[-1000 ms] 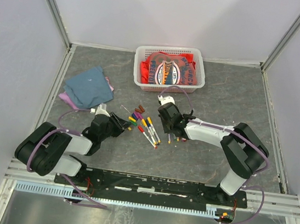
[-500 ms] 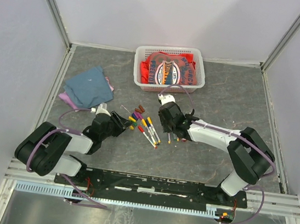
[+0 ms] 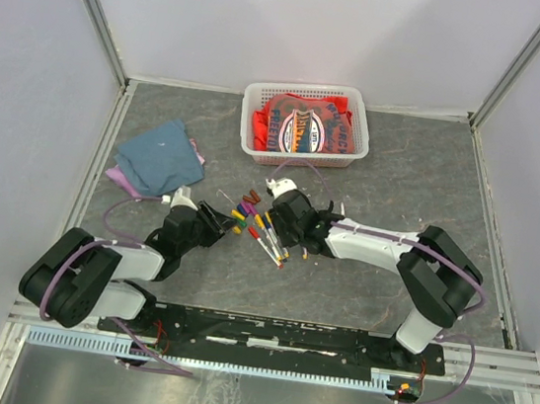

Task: Open the pen caps

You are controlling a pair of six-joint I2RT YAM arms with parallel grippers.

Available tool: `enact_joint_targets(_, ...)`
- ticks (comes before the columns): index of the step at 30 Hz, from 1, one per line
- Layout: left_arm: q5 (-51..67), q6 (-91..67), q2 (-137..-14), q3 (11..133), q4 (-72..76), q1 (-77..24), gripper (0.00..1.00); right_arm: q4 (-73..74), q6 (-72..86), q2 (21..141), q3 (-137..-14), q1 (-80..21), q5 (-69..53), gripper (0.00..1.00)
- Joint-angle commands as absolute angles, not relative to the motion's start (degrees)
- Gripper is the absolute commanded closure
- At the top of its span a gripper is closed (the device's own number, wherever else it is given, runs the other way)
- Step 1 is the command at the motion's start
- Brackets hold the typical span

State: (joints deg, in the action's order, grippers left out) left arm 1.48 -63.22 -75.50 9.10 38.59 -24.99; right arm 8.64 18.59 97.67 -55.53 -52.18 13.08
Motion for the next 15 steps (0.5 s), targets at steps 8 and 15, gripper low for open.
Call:
enact_joint_targets(8, -0.41, -64.07, -71.41, 8.31, 38.22, -25.34, 0.48, 6.80, 18.45, 100.79, -59.30, -52.80, 12.45, 0.58)
enact_joint_targets(15, -0.05, -64.32, -70.85, 8.00, 38.95, -25.29, 0.48, 7.21, 18.54, 101.85, -59.70, -52.90, 13.17, 0.58)
